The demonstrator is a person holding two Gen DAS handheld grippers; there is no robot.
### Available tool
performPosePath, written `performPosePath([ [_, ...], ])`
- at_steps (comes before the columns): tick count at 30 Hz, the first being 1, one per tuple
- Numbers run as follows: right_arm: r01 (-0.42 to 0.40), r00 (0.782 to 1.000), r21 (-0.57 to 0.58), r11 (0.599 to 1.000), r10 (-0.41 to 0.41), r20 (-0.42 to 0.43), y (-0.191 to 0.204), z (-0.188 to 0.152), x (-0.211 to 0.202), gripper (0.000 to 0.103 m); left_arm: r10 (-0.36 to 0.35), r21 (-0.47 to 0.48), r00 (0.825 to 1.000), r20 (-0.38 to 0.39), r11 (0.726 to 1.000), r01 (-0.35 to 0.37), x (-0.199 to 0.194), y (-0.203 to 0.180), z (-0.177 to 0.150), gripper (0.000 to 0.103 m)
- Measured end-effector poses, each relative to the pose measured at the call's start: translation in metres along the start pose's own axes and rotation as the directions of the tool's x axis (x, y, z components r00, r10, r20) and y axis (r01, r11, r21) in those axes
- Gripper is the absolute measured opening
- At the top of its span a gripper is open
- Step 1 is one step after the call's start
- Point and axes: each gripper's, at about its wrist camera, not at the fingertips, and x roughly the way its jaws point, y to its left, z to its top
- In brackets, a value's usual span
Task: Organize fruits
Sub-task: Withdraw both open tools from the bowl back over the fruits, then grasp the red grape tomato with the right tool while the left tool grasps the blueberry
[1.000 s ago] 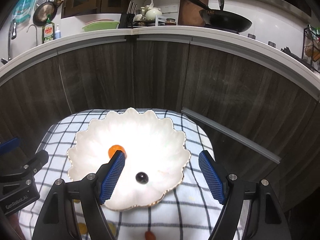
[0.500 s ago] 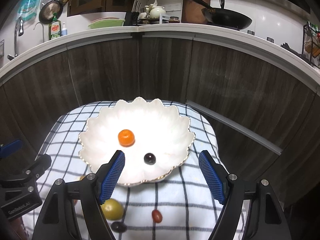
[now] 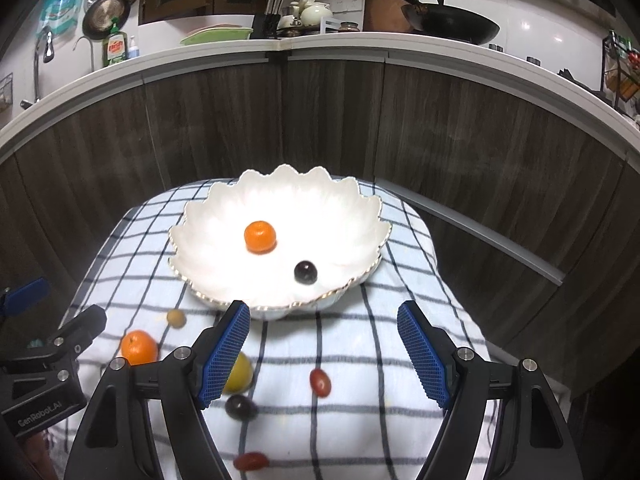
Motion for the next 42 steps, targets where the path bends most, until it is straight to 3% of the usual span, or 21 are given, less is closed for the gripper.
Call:
performPosePath([
  [15,0.008,1.000,0.004,1.000,-0.008,-0.030,0.017,-0.045,-0.019,0.077,-0.015,0.040,1.000,-0.017,0.999,0.016,-0.001,0.004,-0.035,0.089],
  [29,0.015,0.997,-0.023,1.000,-0.017,-0.069,0.027,-0.080,-0.011,0.077,-0.035,0.107,0.999,-0.035,0.994,0.038,0.015,-0.001,-0.059,0.088],
  [39,-0.015,0.997,-0.098,0.995,0.008,-0.071,0.045,-0.094,-0.004,0.076,-0.065,0.078,0.994,-0.094,0.994,0.072,0.036,0.005,-0.076,0.076],
  [42,-0.021,0.996,-0.097,0.995,0.013,-0.089,0.045,-0.098,0.000,0.071,-0.071,0.072,0.992,-0.102,0.994,0.079,0.040,0.006,-0.077,0.074],
])
